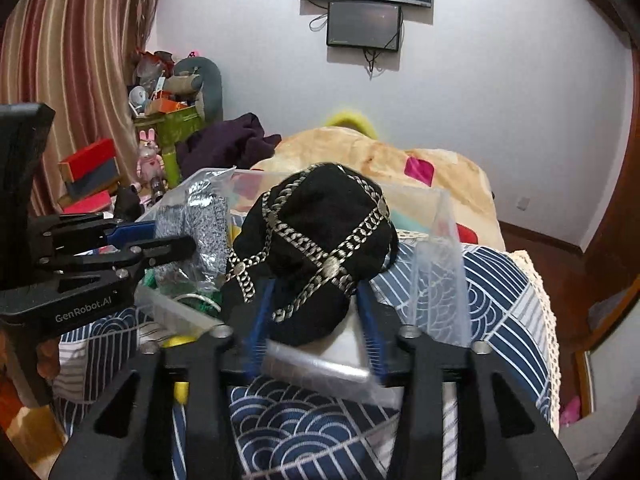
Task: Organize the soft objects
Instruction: 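Carry the silver glove into the box with left tool while right drops the hat in, then grasp the yellow felt ball with the left tool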
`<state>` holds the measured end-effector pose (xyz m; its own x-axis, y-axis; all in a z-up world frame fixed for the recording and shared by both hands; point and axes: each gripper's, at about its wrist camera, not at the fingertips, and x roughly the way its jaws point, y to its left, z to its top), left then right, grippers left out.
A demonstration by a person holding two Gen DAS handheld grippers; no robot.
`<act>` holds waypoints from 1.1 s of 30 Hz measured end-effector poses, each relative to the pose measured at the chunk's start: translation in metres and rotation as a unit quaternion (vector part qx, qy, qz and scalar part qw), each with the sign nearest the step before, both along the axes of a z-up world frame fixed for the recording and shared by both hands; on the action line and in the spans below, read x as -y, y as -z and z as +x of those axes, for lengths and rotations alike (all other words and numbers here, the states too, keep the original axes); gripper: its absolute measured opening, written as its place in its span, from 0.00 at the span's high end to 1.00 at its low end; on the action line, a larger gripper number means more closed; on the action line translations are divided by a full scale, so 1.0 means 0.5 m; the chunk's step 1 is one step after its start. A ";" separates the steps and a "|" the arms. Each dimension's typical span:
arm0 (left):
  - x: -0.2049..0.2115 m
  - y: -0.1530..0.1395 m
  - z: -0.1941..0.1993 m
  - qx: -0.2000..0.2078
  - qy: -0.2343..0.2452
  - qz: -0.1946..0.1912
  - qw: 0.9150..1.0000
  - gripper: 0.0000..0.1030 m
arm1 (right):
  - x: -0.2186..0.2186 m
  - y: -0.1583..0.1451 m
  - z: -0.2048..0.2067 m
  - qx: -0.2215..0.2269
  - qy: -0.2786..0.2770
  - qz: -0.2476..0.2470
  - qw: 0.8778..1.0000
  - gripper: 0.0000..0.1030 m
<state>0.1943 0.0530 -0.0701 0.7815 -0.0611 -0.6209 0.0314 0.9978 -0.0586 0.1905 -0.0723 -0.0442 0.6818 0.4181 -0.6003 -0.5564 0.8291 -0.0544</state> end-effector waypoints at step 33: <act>0.094 0.096 -0.083 -0.048 0.049 -0.039 0.997 0.58 | 0.128 0.007 -0.121 -0.006 0.029 0.072 0.997 0.24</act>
<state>0.1527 0.0059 -0.1184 0.7065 -0.1846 -0.6832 0.1190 0.9826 -0.1424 0.1302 -0.1362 -0.0479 0.7004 0.4603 -0.5454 -0.5073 0.8587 0.0731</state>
